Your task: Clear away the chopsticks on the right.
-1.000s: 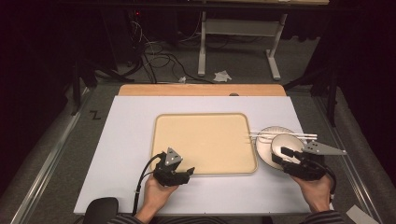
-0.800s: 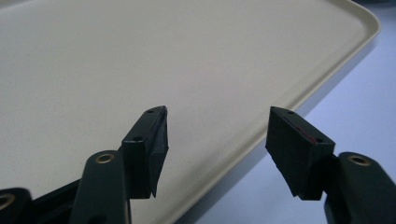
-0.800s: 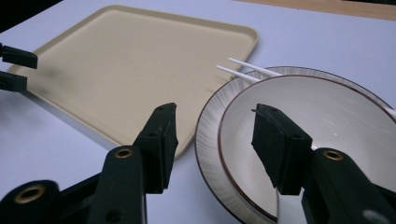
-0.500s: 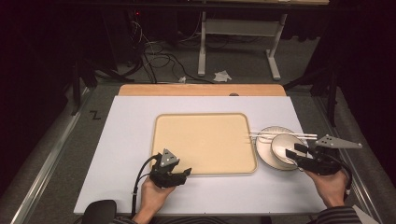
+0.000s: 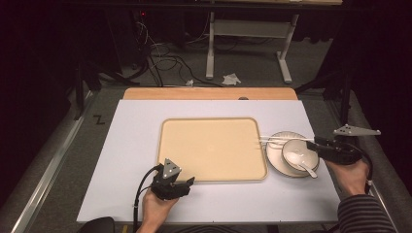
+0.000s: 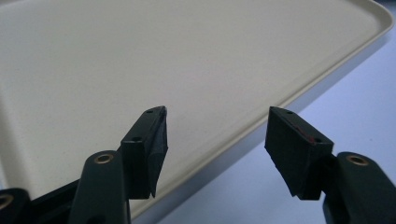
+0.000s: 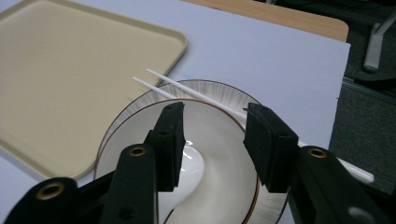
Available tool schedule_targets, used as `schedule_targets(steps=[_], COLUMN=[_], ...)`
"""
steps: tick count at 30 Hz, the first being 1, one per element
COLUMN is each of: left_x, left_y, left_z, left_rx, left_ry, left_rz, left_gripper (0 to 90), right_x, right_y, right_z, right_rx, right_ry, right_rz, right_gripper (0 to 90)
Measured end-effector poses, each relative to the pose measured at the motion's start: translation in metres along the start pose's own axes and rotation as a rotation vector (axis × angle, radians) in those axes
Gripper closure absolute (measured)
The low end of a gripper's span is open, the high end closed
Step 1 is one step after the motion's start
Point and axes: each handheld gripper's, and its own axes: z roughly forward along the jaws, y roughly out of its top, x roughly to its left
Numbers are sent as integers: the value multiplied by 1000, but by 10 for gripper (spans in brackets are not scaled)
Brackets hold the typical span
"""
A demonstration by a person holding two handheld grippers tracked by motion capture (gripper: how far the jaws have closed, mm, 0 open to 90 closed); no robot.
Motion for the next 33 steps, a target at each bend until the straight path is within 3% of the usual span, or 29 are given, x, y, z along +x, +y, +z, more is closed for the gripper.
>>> schedule_targets(steps=[4, 11, 20, 33], left_x=[2, 2, 3, 7], left_y=[0, -3, -5, -8], left_z=[-4, -10, -19, -28], left_rx=[-13, -22, -39, -63], left_ry=[18, 49, 78, 116], left_rz=[-11, 13, 28, 9], left_gripper=[387, 387, 386, 384], right_x=[-14, -35, -56, -84], right_y=[7, 20, 31, 37], right_z=[0, 6, 25, 59], right_rx=[6, 34, 79, 210], right_ry=[-27, -52, -79, -89], right_rz=[-5, -21, -33, -43], right_gripper=[642, 713, 742, 747])
